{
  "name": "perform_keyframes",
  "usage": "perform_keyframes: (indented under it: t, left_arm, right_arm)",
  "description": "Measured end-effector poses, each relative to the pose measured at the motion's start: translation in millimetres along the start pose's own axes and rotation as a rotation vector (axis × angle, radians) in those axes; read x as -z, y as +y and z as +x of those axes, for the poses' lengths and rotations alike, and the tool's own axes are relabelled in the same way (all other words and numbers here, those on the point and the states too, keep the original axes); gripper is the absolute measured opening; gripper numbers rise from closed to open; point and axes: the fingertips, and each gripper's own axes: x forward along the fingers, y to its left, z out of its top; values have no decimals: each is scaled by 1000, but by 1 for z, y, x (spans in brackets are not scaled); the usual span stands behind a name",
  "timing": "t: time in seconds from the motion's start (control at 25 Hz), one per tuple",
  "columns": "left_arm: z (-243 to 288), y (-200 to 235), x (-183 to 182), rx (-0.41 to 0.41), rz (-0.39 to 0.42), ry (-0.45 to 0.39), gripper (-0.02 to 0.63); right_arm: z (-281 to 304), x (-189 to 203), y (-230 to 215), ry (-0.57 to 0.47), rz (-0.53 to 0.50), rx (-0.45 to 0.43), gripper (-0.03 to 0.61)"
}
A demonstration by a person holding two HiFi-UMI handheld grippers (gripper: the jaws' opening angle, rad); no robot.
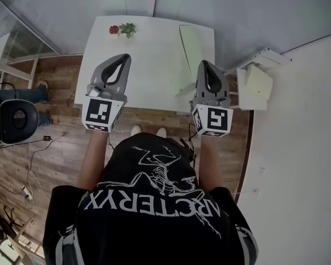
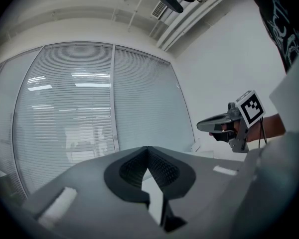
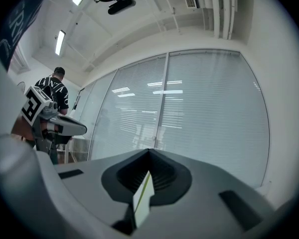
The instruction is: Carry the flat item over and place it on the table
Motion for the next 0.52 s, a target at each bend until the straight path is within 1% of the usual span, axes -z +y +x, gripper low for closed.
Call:
perform_keyframes:
  t: [0.52]
  left_arm:
    - [-1, -2, 3, -4, 4, 16, 9]
  right_arm:
    - [0, 7, -3, 10, 6, 12, 11]
